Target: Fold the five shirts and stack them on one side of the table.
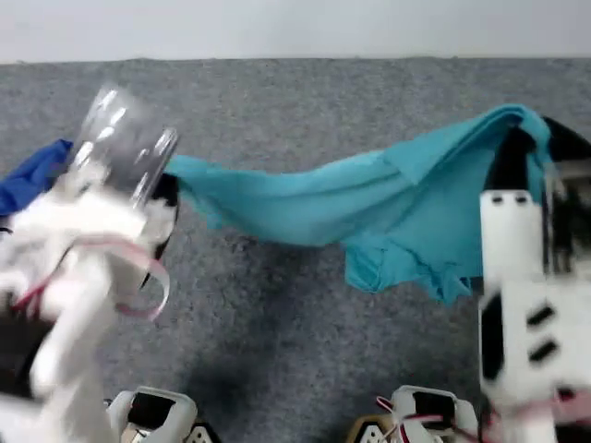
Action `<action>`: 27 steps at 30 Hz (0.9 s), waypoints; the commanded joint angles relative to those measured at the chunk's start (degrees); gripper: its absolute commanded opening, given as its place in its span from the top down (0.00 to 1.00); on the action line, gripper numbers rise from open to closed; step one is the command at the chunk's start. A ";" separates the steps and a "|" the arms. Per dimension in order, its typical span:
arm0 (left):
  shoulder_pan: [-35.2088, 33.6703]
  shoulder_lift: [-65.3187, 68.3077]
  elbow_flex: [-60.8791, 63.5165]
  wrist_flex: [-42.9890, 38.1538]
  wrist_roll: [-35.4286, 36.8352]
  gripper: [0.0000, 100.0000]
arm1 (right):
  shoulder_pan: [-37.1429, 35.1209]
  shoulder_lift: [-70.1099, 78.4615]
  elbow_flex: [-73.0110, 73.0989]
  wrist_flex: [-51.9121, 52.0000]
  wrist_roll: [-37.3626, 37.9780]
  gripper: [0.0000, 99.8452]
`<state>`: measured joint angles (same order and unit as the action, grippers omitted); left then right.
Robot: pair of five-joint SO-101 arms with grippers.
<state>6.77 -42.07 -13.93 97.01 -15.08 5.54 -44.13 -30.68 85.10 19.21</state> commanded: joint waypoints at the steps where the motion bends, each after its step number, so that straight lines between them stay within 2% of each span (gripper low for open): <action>1: -0.62 -8.09 -1.98 -1.41 -0.35 0.99 | -0.04 0.31 -9.32 2.95 -0.62 0.99; 8: -0.62 -18.29 -3.91 -3.08 0.00 0.99 | 0.04 0.31 -23.03 7.16 -2.37 0.99; 14: -0.88 -17.05 -19.21 0.62 0.00 0.99 | 0.13 0.31 -26.46 7.25 -2.55 0.99; 17: -4.13 -15.47 -22.46 1.49 0.00 0.99 | 0.13 0.66 -26.20 7.25 -2.55 0.99; 20: -5.80 -14.24 -20.53 1.58 0.00 0.99 | 0.13 1.63 -23.82 7.08 -2.64 0.99; 24: -5.80 -12.92 -11.82 1.14 0.00 0.99 | -0.22 5.05 -15.82 6.11 -2.73 0.99; 27: -6.07 -12.22 -2.86 -2.99 -0.09 0.99 | -0.31 8.31 -10.29 3.47 -2.73 0.99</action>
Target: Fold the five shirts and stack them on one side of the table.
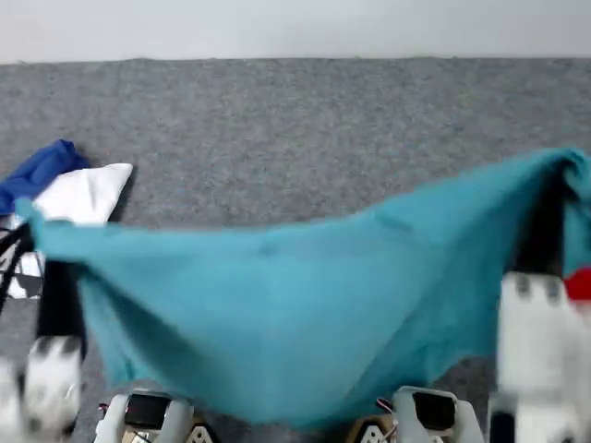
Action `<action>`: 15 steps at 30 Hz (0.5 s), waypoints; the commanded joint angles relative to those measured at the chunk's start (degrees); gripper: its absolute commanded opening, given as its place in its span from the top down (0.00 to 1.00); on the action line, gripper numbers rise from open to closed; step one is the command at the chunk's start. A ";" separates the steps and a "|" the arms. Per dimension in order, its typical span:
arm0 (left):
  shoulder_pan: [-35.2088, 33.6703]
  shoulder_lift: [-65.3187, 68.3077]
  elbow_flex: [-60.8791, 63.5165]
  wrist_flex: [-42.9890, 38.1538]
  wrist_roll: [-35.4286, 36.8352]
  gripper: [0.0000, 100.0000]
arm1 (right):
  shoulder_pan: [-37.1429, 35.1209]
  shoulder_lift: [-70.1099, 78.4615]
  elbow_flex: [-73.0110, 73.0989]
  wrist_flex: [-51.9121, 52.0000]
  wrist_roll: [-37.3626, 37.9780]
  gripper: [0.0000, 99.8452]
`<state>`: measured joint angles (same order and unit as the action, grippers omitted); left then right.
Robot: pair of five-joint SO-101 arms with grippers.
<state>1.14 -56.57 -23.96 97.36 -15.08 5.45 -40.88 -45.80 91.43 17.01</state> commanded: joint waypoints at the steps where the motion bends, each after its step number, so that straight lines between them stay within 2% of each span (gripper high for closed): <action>1: -0.44 2.37 10.59 -5.54 -0.09 0.99 | -0.22 6.20 6.51 -4.00 -0.53 0.99; 8: -0.62 4.40 30.64 -22.42 -0.35 0.99 | -0.31 16.31 14.51 -12.97 -0.53 0.99; 12: -0.79 13.01 37.76 -34.81 -0.44 0.99 | -0.40 24.48 16.79 -19.47 -0.53 0.99; 15: -2.37 23.03 40.57 -47.74 -0.18 0.99 | -2.24 30.90 16.79 -24.84 -0.26 0.99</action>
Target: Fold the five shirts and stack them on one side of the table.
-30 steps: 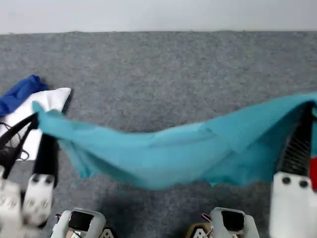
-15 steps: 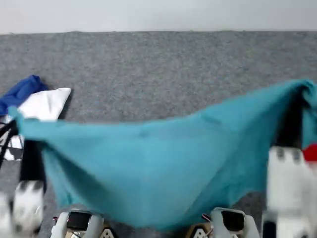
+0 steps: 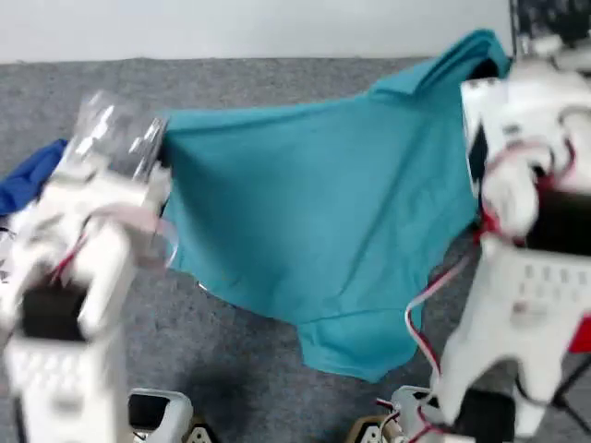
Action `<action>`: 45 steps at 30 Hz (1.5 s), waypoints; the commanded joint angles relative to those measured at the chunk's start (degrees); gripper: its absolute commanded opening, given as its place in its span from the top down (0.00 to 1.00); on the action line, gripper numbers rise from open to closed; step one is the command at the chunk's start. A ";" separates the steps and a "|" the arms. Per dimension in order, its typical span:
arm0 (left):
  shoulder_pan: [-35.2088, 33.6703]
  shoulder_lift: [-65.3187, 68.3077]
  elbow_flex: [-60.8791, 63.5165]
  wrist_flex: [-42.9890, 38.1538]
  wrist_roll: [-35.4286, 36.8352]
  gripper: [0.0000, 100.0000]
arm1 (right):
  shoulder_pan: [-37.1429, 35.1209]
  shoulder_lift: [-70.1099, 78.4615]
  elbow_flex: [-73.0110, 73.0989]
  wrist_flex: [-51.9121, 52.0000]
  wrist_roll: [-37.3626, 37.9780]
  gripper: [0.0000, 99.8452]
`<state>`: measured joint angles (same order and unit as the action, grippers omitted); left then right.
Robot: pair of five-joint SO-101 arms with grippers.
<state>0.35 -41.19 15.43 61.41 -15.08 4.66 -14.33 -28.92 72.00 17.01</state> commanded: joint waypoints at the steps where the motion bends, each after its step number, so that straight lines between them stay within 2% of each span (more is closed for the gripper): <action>1: -2.20 11.52 1.63 -16.26 -0.09 0.99 | -2.15 6.46 -0.09 -7.16 -0.18 0.99; 3: -2.81 19.87 1.89 -23.91 0.00 0.99 | -4.00 10.68 -0.09 -10.77 0.00 0.99; 8: -2.99 39.30 0.48 -36.04 -0.09 0.99 | -6.29 19.82 -0.18 -18.42 0.00 0.99; 15: -3.08 56.44 -11.03 -37.27 -0.09 0.99 | -4.09 25.27 -3.43 -21.58 0.09 0.99; 19: -3.87 55.38 -16.13 -28.92 -0.09 0.99 | -1.19 25.45 -7.12 -16.48 0.00 0.99; 24: -5.80 46.24 -24.13 -5.19 0.00 0.99 | 1.01 22.55 -14.95 -0.92 -0.35 0.99; 27: -7.03 39.03 -27.74 4.48 -0.26 0.99 | 1.89 18.51 -20.57 7.60 -0.35 0.99; 34: -8.35 22.86 -28.44 14.86 -0.44 0.99 | 4.44 6.55 -25.05 20.79 0.00 0.99; 40: -5.36 10.02 -28.44 23.21 -0.44 0.99 | 4.26 -4.97 -25.05 26.51 0.00 0.99; 45: 0.88 5.54 -28.35 29.54 0.00 0.99 | 4.26 -10.77 -24.88 29.58 0.09 0.99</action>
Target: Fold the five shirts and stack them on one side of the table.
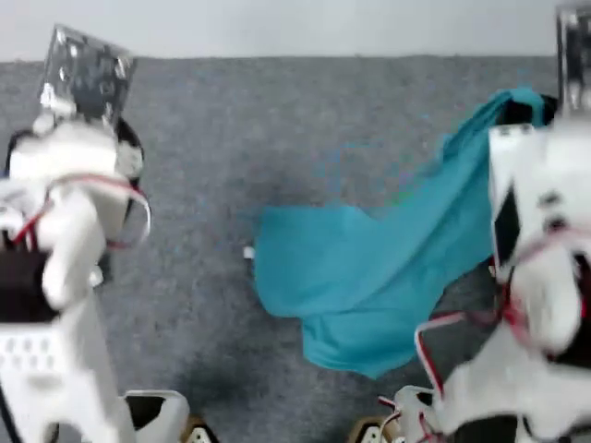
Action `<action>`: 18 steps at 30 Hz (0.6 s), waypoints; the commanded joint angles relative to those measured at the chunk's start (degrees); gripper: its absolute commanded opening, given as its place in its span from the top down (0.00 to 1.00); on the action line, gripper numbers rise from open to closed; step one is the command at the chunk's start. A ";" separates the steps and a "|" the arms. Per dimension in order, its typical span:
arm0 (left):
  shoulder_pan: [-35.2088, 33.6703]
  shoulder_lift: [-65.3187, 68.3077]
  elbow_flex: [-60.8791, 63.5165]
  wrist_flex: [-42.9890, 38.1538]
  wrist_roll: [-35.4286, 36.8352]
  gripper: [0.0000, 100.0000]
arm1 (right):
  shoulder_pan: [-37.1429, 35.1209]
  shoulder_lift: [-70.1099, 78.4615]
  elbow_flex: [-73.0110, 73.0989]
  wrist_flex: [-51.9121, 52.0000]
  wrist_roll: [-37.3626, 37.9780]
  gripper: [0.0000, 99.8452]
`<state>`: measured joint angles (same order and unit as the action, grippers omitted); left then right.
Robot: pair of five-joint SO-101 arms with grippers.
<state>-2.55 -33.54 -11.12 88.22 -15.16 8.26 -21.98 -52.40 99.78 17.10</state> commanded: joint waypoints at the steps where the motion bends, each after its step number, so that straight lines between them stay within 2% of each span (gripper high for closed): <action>1: 5.54 -1.67 -1.71 3.87 0.09 0.99 | 0.66 -3.74 -1.32 2.77 0.00 0.99; 5: 10.64 2.73 1.54 5.01 3.16 0.99 | 1.01 -7.43 4.66 3.21 2.37 0.99; 9: 13.36 10.37 6.20 1.85 6.68 0.98 | 0.66 -12.44 24.97 3.03 4.48 0.99; 15: 16.88 28.92 6.99 -8.26 6.68 0.98 | 1.27 -16.66 58.29 2.95 11.25 0.99; 18: 19.34 41.14 6.37 -14.59 6.86 0.98 | 5.05 -19.12 69.36 2.68 13.45 0.99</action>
<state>13.98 -2.24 -4.18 79.16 -8.92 10.11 -38.33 6.33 100.66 28.00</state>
